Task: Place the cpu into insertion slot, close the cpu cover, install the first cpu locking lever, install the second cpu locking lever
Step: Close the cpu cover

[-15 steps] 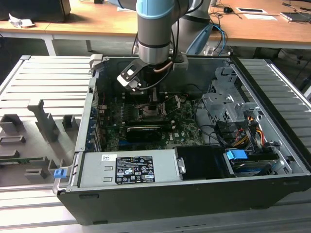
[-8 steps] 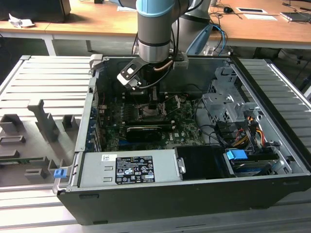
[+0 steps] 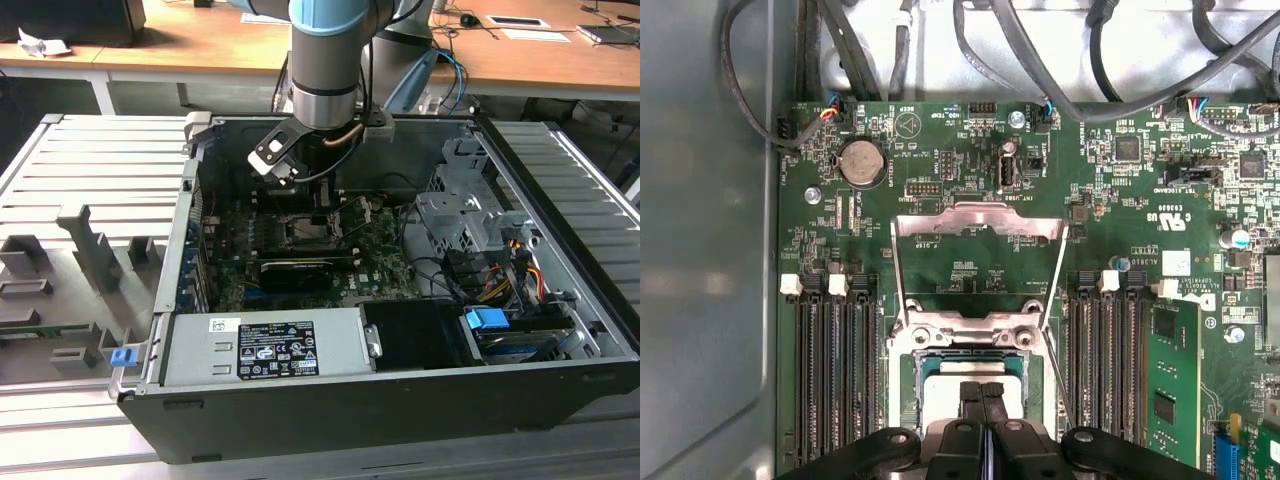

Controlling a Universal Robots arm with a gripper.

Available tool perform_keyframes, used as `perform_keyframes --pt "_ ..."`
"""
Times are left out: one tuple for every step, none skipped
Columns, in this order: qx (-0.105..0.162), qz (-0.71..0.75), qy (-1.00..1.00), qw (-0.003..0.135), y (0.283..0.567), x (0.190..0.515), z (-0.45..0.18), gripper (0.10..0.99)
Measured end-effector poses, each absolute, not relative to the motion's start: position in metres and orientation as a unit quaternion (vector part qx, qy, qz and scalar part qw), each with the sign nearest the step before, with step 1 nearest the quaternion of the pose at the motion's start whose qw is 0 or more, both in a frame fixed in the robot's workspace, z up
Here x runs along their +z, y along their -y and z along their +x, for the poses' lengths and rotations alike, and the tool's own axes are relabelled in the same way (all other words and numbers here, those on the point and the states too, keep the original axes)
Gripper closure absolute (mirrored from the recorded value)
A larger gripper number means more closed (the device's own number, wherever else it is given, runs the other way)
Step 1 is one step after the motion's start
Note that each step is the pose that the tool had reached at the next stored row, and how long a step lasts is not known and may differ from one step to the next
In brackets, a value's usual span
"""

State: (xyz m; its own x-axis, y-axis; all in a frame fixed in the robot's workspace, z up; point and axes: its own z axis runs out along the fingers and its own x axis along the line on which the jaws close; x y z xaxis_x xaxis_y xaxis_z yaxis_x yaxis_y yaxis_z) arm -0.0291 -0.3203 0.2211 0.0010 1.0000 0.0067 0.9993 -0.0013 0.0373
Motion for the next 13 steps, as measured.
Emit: perform_keyframes --pt "0.016 0.707 -0.707 0.011 0.320 0.222 -0.029 0.980" --pt "0.016 0.707 -0.707 0.011 0.320 0.225 -0.029 0.980" --pt "0.016 0.707 -0.707 0.011 0.320 0.227 -0.029 0.980" --pt "0.016 0.707 -0.707 0.011 0.320 0.231 -0.029 0.980" --pt "0.016 0.707 -0.707 0.011 0.320 0.236 -0.029 0.980" --pt "0.016 0.707 -0.707 0.012 0.320 0.240 -0.029 0.980" --pt "0.016 0.707 -0.707 0.012 0.320 0.242 -0.029 0.980" --pt "0.017 0.707 -0.707 0.012 0.320 0.243 -0.029 0.980" --pt "0.017 0.707 -0.707 0.012 0.320 0.243 -0.029 0.980" --pt "0.017 0.707 -0.707 0.012 0.320 0.243 -0.029 0.980" --pt "0.017 0.707 -0.707 0.012 0.320 0.244 -0.029 0.980" --pt "0.017 0.707 -0.707 0.012 0.320 0.245 -0.029 0.980" --pt "0.017 0.707 -0.707 0.012 0.320 0.246 -0.029 0.980"
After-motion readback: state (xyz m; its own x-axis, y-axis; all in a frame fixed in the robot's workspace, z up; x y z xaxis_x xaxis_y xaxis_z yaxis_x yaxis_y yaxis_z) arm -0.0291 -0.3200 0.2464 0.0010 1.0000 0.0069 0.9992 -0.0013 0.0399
